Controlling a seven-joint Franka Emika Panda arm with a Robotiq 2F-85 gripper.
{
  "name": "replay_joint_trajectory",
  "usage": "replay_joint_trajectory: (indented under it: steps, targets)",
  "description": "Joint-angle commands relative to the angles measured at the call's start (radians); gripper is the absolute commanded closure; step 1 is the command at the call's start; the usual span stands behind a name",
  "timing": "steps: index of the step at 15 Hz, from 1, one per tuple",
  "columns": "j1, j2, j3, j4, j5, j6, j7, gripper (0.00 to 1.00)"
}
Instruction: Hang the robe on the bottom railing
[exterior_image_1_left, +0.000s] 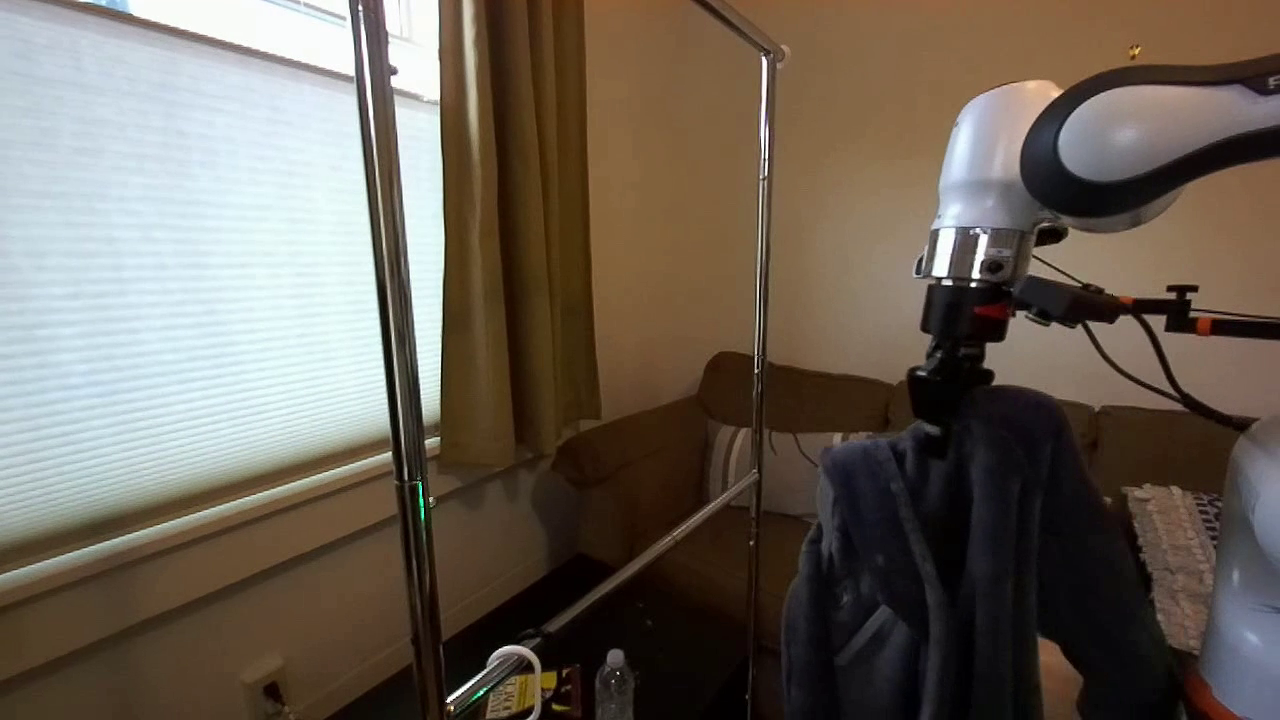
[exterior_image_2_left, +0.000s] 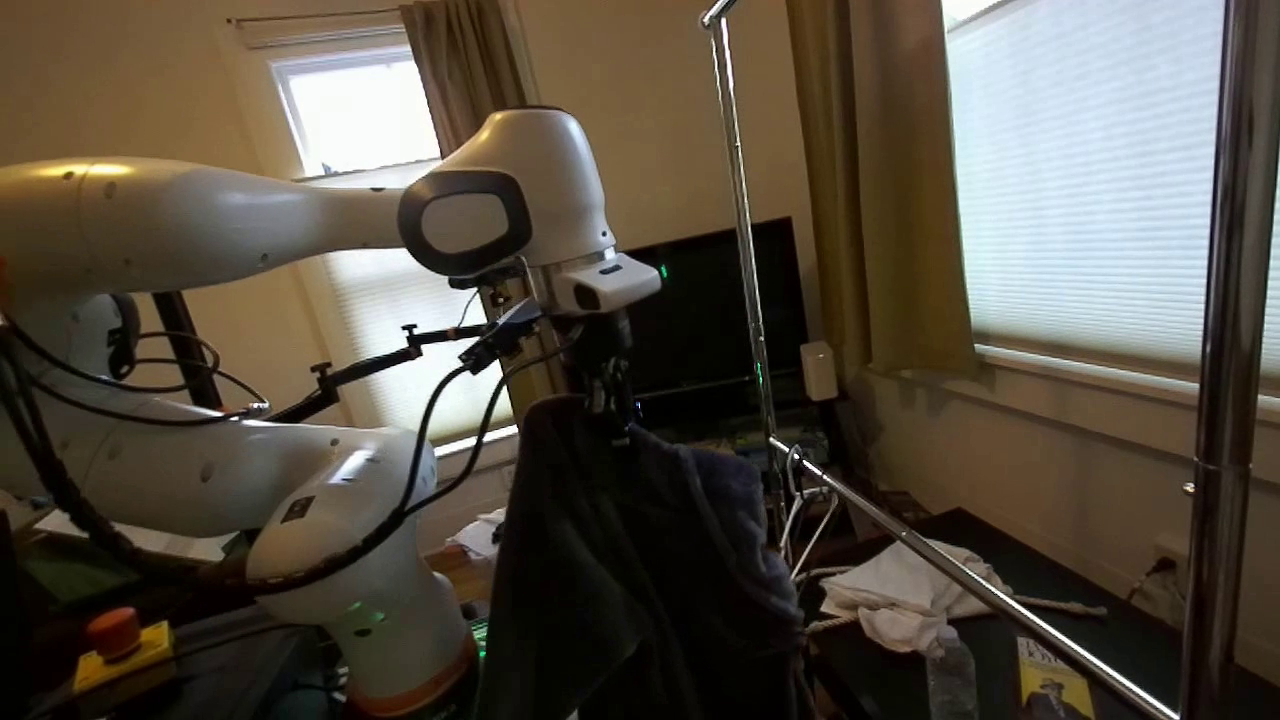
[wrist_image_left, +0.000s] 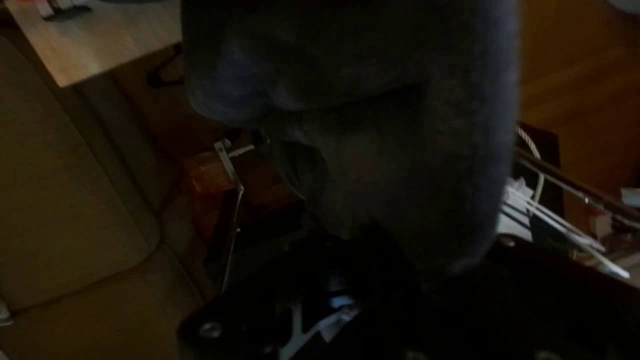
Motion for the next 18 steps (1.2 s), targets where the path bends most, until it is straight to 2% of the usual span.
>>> replay_joint_trajectory:
  steps: [1,3,5,6,7,8,10,11,12,14,18]
  targets:
    - [-0.001,0.170,0.091,0.025,0.094,0.265,0.132,0.98]
    - [-0.023,0.280,0.141,0.041,0.072,0.417,0.184,0.98]
    - [-0.072,0.388,0.160,0.053,0.012,0.536,0.221,0.98]
    - [-0.096,0.432,0.160,0.061,-0.009,0.562,0.243,0.98]
    - [-0.104,0.450,0.150,0.071,-0.023,0.542,0.250,0.98]
    - [-0.057,0.391,0.139,0.027,0.000,0.533,0.226,0.93]
    - [-0.082,0.458,0.131,0.046,-0.018,0.546,0.230,0.93]
    - [-0.086,0.473,0.129,0.055,-0.020,0.547,0.231,0.98]
    - [-0.076,0.532,0.110,0.088,-0.004,0.525,0.201,0.98]
    - [-0.077,0.611,0.088,0.114,-0.007,0.600,0.171,0.98]
    - [-0.101,0.777,0.090,0.184,-0.055,0.740,0.223,0.98]
